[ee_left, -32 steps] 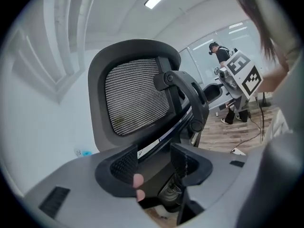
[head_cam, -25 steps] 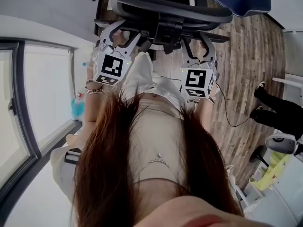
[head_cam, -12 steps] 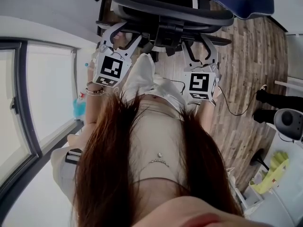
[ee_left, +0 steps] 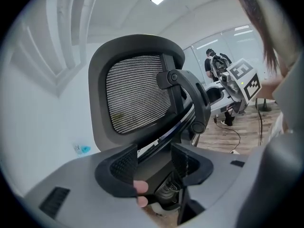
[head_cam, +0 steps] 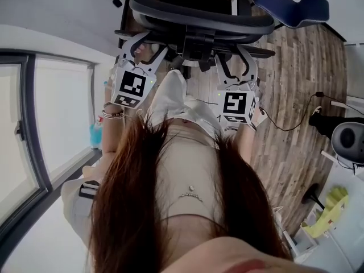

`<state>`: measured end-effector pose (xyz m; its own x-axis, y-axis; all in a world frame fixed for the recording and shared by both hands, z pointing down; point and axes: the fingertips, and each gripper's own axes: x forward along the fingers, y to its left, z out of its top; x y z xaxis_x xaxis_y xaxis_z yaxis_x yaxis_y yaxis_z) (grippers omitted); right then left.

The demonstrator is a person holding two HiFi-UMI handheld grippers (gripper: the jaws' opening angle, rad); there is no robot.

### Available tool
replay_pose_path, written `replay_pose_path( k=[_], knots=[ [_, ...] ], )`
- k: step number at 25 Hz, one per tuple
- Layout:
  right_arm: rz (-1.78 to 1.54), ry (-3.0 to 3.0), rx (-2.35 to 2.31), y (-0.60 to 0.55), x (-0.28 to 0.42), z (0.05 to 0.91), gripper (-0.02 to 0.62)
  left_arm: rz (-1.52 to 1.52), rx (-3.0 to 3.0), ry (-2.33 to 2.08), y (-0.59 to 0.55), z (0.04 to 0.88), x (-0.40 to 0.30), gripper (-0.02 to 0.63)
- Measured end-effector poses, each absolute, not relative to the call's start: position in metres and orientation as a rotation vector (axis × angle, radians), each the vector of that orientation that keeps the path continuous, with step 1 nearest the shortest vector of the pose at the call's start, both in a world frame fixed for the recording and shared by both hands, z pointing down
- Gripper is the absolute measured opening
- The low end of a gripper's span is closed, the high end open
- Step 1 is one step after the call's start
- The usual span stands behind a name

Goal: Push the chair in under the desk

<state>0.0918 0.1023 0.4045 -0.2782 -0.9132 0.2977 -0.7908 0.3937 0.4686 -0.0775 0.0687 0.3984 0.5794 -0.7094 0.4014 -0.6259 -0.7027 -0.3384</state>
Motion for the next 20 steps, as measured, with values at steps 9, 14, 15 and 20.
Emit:
replay_pose_path(
  k=[9, 14, 15, 20],
  knots=[
    [-0.323, -2.127, 1.482, 0.081, 0.092, 0.406, 0.225, -0.822, -2.646, 1.153, 0.047, 0.399, -0.078, 0.216],
    [-0.34, -2.135, 1.49, 0.073, 0.093, 0.406, 0.225, -0.81, -2.649, 1.168, 0.039, 0.4, -0.078, 0.216],
    [-0.346, -2.137, 1.493, 0.071, 0.093, 0.406, 0.225, -0.805, -2.648, 1.172, 0.038, 0.4, -0.078, 0.216],
    [-0.368, -2.138, 1.504, 0.065, 0.092, 0.406, 0.225, -0.794, -2.649, 1.182, 0.03, 0.399, -0.079, 0.216]
  ],
)
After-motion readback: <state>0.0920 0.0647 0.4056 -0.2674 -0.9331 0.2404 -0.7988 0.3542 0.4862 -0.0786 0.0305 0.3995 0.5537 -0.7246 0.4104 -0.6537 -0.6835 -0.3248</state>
